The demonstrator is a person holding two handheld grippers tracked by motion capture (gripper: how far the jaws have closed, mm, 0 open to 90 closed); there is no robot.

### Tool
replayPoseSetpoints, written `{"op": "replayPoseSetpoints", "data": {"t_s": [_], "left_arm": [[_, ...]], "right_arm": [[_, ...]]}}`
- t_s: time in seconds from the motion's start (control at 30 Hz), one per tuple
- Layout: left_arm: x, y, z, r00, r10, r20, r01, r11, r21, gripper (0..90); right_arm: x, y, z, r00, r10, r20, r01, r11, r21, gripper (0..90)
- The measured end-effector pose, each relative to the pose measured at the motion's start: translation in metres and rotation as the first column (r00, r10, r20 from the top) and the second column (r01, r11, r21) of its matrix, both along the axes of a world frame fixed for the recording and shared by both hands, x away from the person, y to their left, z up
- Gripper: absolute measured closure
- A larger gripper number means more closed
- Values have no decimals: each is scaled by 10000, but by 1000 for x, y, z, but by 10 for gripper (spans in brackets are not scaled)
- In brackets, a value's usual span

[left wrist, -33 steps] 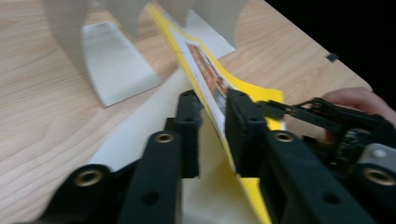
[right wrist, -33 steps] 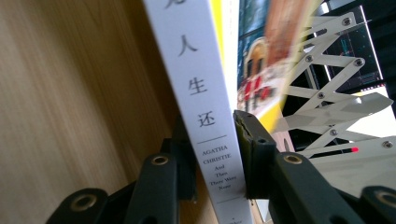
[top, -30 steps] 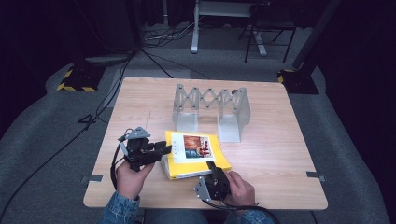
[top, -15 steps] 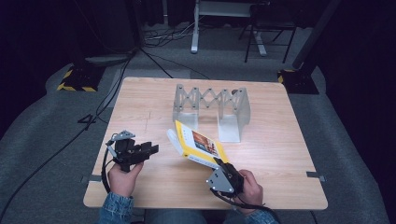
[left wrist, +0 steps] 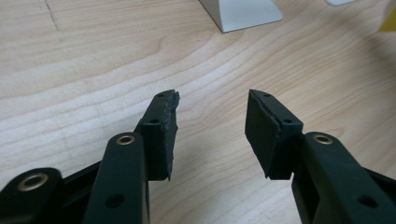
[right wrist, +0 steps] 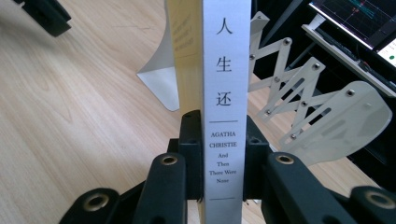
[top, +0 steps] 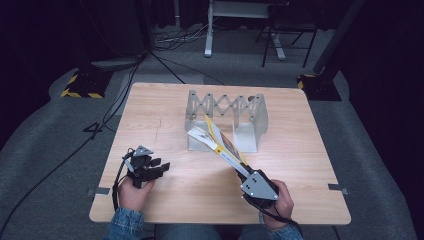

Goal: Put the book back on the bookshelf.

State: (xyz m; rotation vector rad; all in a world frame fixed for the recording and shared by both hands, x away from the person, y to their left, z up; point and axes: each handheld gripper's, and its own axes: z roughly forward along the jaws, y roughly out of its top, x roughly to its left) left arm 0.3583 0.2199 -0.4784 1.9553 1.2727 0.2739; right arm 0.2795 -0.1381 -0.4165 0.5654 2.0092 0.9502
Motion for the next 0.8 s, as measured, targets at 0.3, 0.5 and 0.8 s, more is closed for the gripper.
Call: {"op": "replayPoseSetpoints", "data": {"t_s": [0.3,0.5,0.8], "left_arm": [[4,1,-9,9999,118,-1,-117,9944,1048,535],[1,-1,-14,9999,-27,136,6,9881,1540,528],[-2,6,-21,9988,-35,482,-30,9911,1329,487]], "right_arm": [[-1,-10,12,9995,-268,149,265,9993,255,763],[2,-17,21,9986,-503,147,493,9969,613,762],[10,-31,32,9962,-871,80,855,9887,1234,763]]}}
